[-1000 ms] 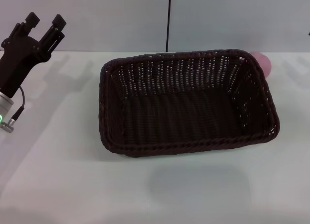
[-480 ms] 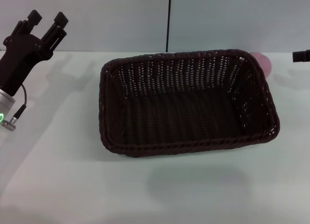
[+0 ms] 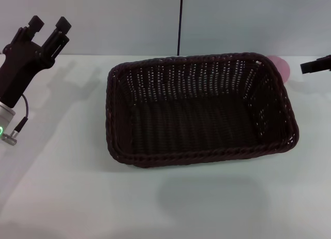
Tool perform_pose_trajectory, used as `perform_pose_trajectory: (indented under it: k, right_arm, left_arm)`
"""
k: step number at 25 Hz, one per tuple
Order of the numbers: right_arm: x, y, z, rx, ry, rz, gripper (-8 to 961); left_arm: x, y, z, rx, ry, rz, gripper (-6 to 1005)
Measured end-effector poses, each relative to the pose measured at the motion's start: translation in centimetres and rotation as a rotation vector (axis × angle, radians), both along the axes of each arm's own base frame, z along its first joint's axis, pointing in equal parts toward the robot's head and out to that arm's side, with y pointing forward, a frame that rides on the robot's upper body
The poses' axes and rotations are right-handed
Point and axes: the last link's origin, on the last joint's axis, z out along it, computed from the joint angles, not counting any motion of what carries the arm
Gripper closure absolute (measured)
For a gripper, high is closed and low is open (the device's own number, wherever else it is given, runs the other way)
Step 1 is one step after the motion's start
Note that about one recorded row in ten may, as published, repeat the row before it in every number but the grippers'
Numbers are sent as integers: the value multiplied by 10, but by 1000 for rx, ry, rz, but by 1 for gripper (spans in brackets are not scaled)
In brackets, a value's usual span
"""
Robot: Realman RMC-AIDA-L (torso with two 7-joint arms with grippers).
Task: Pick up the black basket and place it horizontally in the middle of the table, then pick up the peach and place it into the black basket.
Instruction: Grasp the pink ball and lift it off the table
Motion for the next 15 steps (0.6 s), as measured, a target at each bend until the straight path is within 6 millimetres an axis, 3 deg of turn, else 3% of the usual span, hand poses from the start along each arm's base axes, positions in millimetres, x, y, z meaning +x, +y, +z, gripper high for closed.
perform_pose_trajectory:
  k: [15]
  right_arm:
    - [4,1,-16,32,7,-13,401]
  left_arm:
    - [2,-5,1,7,-17,-23,210]
